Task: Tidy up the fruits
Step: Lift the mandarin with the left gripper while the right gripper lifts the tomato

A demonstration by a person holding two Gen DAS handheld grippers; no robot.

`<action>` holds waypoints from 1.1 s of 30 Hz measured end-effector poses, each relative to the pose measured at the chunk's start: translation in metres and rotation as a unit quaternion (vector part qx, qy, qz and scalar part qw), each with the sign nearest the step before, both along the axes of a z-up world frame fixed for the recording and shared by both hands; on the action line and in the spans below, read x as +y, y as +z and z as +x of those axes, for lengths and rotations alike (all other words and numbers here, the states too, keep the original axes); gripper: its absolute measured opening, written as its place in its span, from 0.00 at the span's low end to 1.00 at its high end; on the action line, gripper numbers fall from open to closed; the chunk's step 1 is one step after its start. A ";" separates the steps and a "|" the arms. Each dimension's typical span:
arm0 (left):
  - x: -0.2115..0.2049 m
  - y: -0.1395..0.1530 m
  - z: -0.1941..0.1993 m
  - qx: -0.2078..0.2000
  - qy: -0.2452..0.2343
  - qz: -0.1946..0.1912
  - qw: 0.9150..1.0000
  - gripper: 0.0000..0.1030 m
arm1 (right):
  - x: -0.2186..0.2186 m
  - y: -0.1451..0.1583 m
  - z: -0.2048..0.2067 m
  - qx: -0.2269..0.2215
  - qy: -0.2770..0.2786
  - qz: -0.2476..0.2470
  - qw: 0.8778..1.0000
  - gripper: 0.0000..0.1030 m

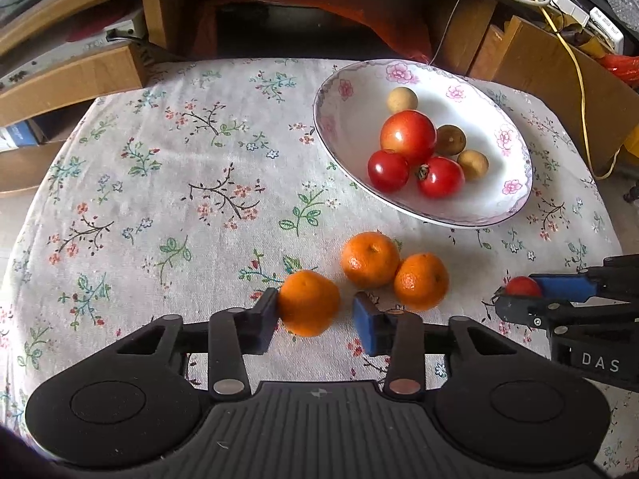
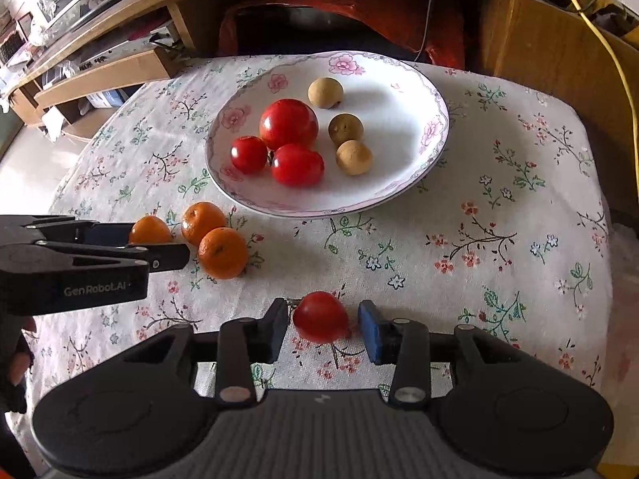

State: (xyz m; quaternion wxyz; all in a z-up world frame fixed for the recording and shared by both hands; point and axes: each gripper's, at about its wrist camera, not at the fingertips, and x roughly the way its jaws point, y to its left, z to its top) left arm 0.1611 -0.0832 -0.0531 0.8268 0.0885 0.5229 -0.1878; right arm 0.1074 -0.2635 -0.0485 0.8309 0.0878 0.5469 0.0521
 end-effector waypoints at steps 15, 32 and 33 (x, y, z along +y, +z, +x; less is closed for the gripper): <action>0.001 0.001 0.000 0.000 0.012 -0.005 1.000 0.48 | 0.005 0.000 -0.002 -0.002 0.019 -0.004 1.000 0.29; 0.000 -0.001 -0.001 -0.003 0.006 0.003 1.000 0.39 | 0.006 -0.001 0.001 -0.005 0.019 -0.005 1.000 0.29; 0.000 0.000 -0.001 -0.004 0.007 0.003 1.000 0.39 | 0.007 0.000 0.001 -0.005 0.020 -0.005 1.000 0.29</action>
